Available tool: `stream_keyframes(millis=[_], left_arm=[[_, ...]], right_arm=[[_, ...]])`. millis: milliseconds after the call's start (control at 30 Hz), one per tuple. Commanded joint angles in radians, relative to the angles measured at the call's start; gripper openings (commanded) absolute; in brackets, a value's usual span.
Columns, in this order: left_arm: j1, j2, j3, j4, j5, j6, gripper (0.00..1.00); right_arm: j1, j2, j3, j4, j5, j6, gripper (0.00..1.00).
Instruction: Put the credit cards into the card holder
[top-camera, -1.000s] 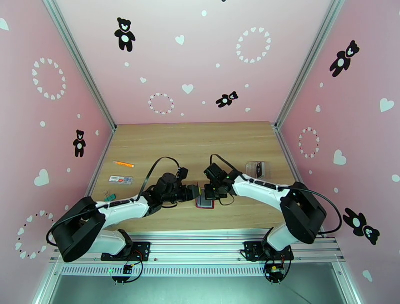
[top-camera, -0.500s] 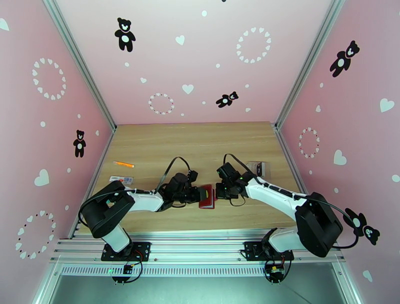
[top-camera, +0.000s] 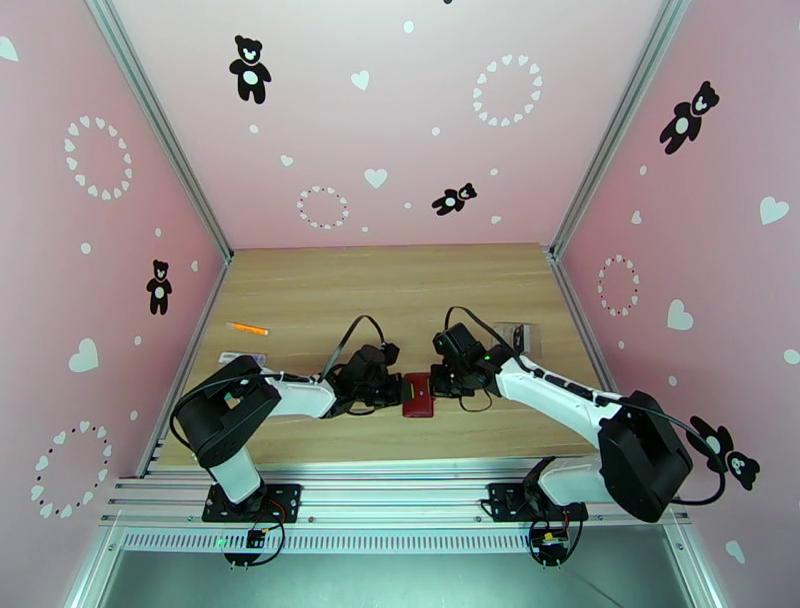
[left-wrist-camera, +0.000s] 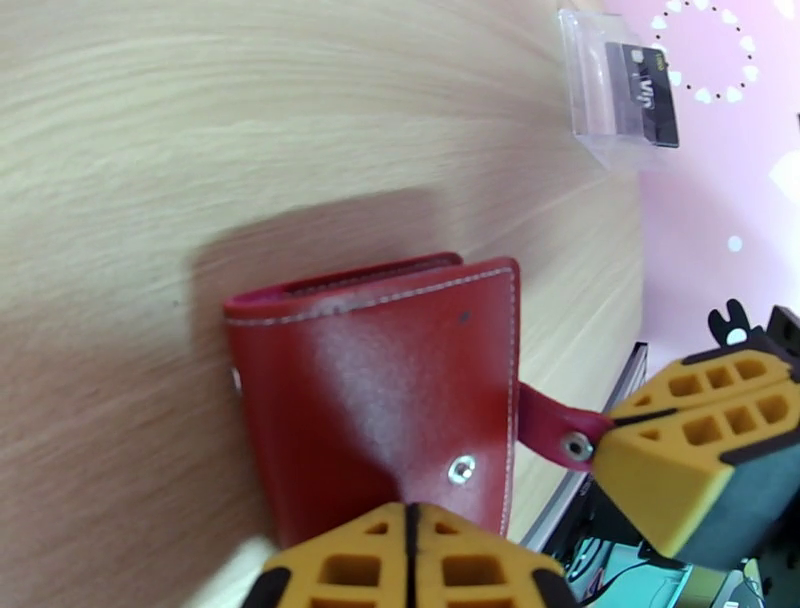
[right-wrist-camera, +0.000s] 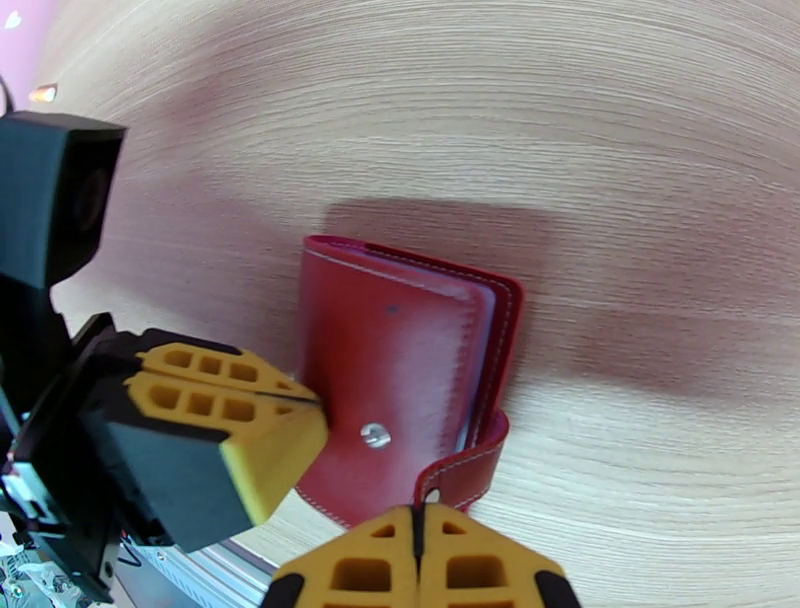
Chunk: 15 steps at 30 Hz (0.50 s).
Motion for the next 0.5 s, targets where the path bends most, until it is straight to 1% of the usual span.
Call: stream_keyframes(millis=[0, 200, 233, 367, 467], left_arm=[[-0.006, 0.024, 0.026, -0.049, -0.027, 0.022, 0.03], [-0.005, -0.005, 0.011, -0.054, -0.036, 0.022, 0.03], [-0.007, -0.019, 0.005, -0.054, -0.039, 0.021, 0.05], [-0.005, -0.109, -0.020, -0.073, -0.057, 0.025, 0.19], [-0.006, -0.185, -0.037, -0.145, -0.113, 0.048, 0.22]], right_arm=[[-0.002, 0.027, 0.005, 0.035, -0.049, 0.001, 0.00], [-0.002, 0.077, 0.003, 0.038, -0.048, -0.003, 0.00], [-0.002, 0.082, 0.001, 0.043, -0.045, -0.003, 0.00], [-0.002, 0.108, -0.003, 0.056, -0.033, -0.006, 0.00], [-0.002, 0.133, -0.004, 0.069, -0.040, -0.005, 0.00]])
